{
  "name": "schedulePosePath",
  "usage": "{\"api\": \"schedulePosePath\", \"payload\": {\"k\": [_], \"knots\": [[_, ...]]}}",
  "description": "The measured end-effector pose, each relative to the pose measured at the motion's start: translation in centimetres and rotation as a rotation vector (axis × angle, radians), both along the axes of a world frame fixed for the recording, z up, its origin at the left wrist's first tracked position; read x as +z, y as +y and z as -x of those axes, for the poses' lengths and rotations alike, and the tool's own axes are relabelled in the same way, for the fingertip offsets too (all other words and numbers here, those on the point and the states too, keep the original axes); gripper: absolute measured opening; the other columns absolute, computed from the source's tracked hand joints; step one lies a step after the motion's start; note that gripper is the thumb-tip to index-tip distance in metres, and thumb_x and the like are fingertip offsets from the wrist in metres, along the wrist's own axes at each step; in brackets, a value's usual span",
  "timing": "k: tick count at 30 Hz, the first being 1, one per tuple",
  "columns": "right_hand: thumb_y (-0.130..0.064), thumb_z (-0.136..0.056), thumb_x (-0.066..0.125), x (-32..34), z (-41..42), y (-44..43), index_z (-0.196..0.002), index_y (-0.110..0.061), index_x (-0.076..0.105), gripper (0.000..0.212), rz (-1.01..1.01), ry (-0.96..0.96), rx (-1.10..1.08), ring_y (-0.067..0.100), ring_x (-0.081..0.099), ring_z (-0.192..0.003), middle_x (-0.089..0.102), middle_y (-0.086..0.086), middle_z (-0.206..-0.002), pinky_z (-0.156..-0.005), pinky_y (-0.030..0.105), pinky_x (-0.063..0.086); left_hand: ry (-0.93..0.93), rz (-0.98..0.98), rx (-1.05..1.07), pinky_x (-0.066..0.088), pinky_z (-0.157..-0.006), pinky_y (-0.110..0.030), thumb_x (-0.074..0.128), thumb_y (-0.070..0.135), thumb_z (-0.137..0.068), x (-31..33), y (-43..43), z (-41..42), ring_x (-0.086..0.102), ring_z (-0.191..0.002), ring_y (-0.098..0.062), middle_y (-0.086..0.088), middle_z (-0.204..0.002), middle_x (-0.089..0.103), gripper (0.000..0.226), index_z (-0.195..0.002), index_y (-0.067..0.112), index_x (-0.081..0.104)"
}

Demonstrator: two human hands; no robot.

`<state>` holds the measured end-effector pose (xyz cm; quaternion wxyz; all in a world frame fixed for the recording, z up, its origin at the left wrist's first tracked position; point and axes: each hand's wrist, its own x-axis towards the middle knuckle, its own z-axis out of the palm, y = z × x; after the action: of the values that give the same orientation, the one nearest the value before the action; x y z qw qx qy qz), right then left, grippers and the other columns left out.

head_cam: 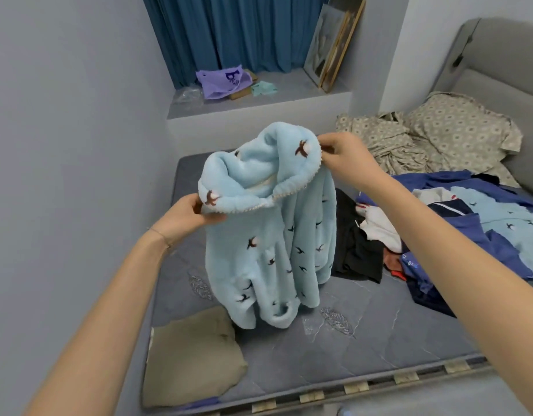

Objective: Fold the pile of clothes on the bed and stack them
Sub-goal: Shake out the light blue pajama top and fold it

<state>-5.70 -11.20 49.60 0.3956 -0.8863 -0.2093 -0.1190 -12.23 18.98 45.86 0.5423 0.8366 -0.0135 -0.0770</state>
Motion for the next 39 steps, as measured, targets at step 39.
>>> {"api": "schedulePosePath", "payload": {"k": [39], "knots": [[-0.015, -0.099, 0.035, -24.5, -17.3, -0.7, -0.116, -0.010, 0.049, 0.023, 0.406, 0.384, -0.237, 0.035, 0.057, -0.092, 0.060, 0.014, -0.101, -0.064, 0.034, 0.031, -0.005, -0.542, -0.083, 0.041, -0.069, -0.040, 0.043, 0.031, -0.100, -22.3, -2.2, -22.6, 0.055, -0.083, -0.028, -0.002, -0.086, 0.056, 0.014, -0.091, 0.021, 0.043]]}}
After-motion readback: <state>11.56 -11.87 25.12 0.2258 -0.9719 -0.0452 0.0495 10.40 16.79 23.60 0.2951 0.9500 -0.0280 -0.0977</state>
